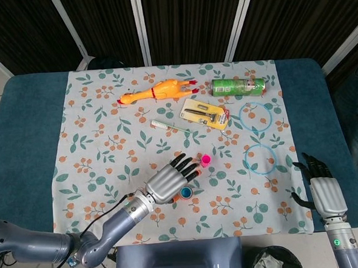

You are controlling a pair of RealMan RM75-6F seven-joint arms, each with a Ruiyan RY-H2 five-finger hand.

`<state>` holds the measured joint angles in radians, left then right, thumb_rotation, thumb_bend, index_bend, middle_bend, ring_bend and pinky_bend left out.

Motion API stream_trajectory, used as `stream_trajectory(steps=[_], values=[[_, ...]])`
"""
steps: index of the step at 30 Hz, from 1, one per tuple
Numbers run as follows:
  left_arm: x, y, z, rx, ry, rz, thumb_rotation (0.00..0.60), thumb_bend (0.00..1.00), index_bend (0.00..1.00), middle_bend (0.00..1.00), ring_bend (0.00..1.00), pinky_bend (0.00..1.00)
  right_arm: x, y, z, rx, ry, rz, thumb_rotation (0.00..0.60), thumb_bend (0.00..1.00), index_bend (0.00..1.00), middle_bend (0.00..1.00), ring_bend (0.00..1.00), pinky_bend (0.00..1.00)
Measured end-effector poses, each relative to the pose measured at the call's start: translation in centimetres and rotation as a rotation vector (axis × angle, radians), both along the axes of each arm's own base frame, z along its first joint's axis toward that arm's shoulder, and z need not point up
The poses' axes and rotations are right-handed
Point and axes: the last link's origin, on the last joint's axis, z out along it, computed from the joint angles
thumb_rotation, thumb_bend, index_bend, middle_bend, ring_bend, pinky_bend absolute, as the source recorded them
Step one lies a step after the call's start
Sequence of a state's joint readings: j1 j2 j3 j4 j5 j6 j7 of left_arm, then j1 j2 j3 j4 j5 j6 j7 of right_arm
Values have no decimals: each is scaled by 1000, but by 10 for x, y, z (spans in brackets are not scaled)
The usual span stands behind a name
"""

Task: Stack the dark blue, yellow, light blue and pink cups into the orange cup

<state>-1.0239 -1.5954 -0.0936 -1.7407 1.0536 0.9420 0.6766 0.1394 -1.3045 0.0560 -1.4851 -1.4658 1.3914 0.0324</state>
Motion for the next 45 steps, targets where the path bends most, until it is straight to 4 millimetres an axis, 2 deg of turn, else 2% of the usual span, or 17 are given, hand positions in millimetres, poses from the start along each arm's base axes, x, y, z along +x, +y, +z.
stream_trajectory(steps=[4,10,20,29,38,45], values=[[-1,3,10,22,-15,8,600,168,63,47,0,14,1,-5,-2,32,-23,-3,600,321,190,42,16,112],[-17,14,33,98,-21,45,600,167,91,52,0,15,18,-28,-7,84,-43,46,600,321,190,42,16,112],[-85,24,85,237,-120,213,600,167,91,46,0,13,75,-87,-32,185,-7,159,600,321,210,42,16,112],[-163,17,131,372,-236,328,600,167,112,43,0,6,112,-110,-70,290,-22,167,600,321,241,43,16,112],[-236,-1,155,441,-291,419,600,168,131,43,0,0,138,-130,-99,324,-11,171,600,320,255,42,16,112],[-273,-17,160,463,-310,473,600,168,134,43,0,0,149,-142,-109,328,-7,163,600,321,311,43,16,112]])
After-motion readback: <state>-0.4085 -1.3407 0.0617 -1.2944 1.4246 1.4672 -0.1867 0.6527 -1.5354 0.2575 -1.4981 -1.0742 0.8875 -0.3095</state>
